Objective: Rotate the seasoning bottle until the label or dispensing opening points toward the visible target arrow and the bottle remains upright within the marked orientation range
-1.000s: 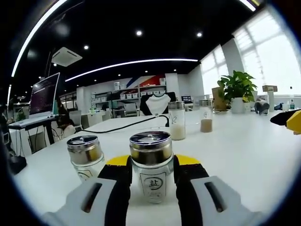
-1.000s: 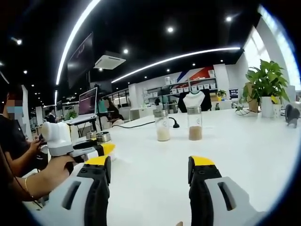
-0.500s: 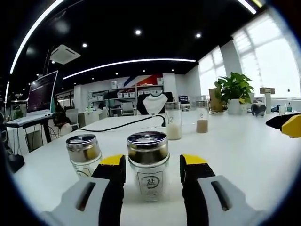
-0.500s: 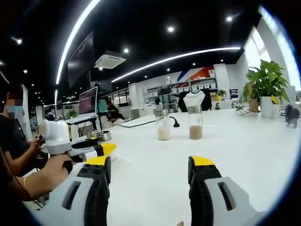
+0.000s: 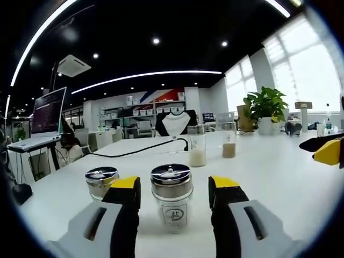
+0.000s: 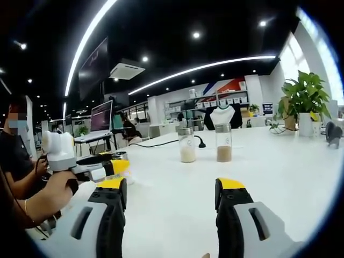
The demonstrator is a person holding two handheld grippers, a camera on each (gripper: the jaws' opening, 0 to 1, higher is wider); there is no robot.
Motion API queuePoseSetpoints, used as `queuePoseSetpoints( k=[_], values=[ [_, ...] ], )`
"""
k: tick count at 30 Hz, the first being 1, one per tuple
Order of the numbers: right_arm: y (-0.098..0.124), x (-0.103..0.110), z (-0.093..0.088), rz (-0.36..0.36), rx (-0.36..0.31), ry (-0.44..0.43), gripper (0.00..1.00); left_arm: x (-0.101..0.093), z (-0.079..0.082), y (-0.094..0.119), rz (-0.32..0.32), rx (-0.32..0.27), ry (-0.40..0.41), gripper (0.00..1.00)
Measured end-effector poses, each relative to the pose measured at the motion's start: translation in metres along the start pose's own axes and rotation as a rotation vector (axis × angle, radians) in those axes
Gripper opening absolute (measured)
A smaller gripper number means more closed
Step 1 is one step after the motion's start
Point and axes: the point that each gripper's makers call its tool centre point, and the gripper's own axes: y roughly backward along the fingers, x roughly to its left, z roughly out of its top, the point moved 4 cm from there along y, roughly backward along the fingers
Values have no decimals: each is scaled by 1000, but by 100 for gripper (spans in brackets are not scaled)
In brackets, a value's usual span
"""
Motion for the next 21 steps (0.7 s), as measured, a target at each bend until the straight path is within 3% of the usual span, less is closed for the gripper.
queuePoseSetpoints(
  k=[9,16,19,21],
  values=[
    [1,3,3,7,-4,-4,67,-5,4,0,-29,4,-36,57],
    [0,7,7,26,-9,-7,68,-6,13,8,-60,-6,-47,69],
    [-1,10,6,35,-2,4,69,-12,23,12,-119,-48,27,72],
    [-2,11,5,35,-6,-4,69,-10,30,16,-123,-57,6,76]
  ],
)
